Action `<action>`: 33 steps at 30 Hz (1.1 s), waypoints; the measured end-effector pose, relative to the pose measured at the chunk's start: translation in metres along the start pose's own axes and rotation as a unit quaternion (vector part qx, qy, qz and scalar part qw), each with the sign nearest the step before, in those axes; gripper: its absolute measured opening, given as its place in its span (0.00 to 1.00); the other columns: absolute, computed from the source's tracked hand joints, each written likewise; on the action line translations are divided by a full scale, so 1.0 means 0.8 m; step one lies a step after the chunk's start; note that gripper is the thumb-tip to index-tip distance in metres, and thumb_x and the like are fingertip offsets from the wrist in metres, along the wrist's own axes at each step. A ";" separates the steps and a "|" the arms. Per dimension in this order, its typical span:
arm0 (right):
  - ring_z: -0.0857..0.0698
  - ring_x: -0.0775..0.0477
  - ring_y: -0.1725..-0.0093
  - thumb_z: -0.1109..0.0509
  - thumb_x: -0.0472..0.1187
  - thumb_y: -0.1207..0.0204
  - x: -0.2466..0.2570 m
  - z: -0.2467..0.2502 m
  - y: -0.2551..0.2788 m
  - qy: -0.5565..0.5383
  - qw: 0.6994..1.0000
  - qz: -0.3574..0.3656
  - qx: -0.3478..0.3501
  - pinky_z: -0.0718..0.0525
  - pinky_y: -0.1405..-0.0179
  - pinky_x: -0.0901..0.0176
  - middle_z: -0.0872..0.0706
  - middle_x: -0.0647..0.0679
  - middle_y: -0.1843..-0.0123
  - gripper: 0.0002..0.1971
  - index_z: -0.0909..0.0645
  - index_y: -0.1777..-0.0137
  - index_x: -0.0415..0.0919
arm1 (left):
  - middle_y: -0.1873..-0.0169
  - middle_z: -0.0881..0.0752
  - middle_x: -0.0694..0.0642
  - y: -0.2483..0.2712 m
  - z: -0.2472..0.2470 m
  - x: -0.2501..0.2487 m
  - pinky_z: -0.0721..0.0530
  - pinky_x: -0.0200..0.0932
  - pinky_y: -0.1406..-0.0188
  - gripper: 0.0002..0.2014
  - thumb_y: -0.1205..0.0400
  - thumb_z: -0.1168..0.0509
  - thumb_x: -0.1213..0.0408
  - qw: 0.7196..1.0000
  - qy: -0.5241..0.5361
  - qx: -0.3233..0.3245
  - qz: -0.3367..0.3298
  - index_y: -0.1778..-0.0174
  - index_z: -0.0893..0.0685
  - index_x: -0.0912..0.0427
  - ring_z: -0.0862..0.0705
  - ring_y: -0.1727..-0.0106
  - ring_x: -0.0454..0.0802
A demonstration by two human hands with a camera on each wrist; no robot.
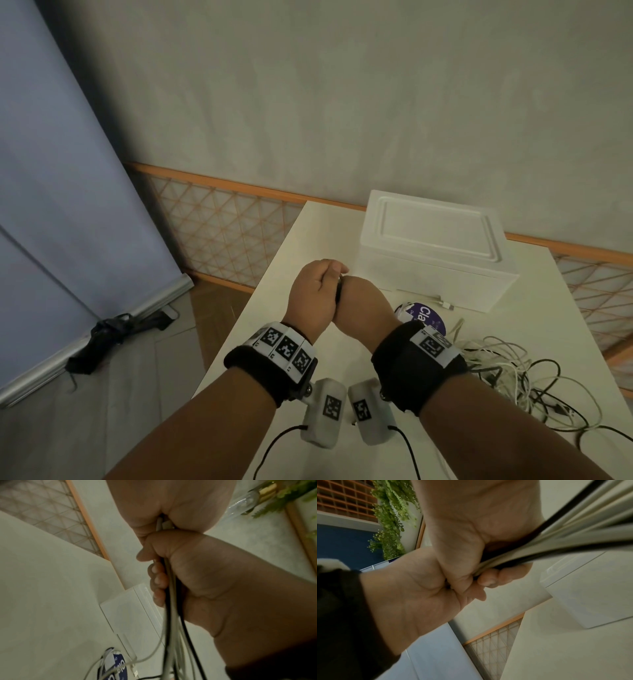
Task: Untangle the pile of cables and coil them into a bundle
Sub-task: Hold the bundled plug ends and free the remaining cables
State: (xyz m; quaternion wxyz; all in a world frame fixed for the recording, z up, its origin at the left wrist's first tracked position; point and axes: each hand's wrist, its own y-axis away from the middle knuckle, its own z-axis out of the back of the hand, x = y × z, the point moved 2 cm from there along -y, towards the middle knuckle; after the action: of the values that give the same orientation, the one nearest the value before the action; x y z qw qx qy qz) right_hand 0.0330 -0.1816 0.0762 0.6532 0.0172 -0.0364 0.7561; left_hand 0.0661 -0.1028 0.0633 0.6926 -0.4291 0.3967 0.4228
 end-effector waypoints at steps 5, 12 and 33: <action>0.17 0.41 0.51 0.48 0.34 0.19 -0.010 -0.004 0.003 -0.006 1.000 -0.026 0.017 0.25 0.57 0.55 0.15 0.39 0.49 0.14 0.21 0.45 0.34 | 0.57 0.14 0.51 -0.003 0.008 0.001 0.21 0.38 0.53 0.16 0.12 0.46 0.54 0.993 -0.075 0.089 -0.028 0.51 0.16 0.59 0.17 0.53 0.45; 0.20 0.46 0.60 0.43 0.36 0.21 -0.014 -0.012 -0.002 -0.054 0.993 -0.108 -0.005 0.27 0.63 0.58 0.21 0.45 0.60 0.10 0.20 0.52 0.37 | 0.63 0.17 0.54 -0.004 -0.003 0.010 0.28 0.27 0.67 0.14 0.12 0.49 0.66 0.991 -0.111 0.057 -0.046 0.58 0.20 0.62 0.20 0.63 0.46; 0.32 0.53 0.75 0.44 0.37 0.23 -0.019 -0.020 -0.009 -0.095 0.987 -0.124 0.033 0.37 0.76 0.61 0.32 0.51 0.74 0.17 0.37 0.74 0.44 | 0.68 0.18 0.49 -0.004 -0.005 0.007 0.25 0.35 0.64 0.12 0.13 0.43 0.60 0.997 -0.001 0.016 0.069 0.58 0.19 0.60 0.21 0.65 0.42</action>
State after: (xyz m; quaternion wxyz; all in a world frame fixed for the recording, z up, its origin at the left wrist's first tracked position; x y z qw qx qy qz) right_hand 0.0424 -0.1944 0.0595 0.7347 0.1148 -0.0707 0.6649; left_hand 0.0704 -0.1057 0.0576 0.6691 -0.3890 0.4311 0.4638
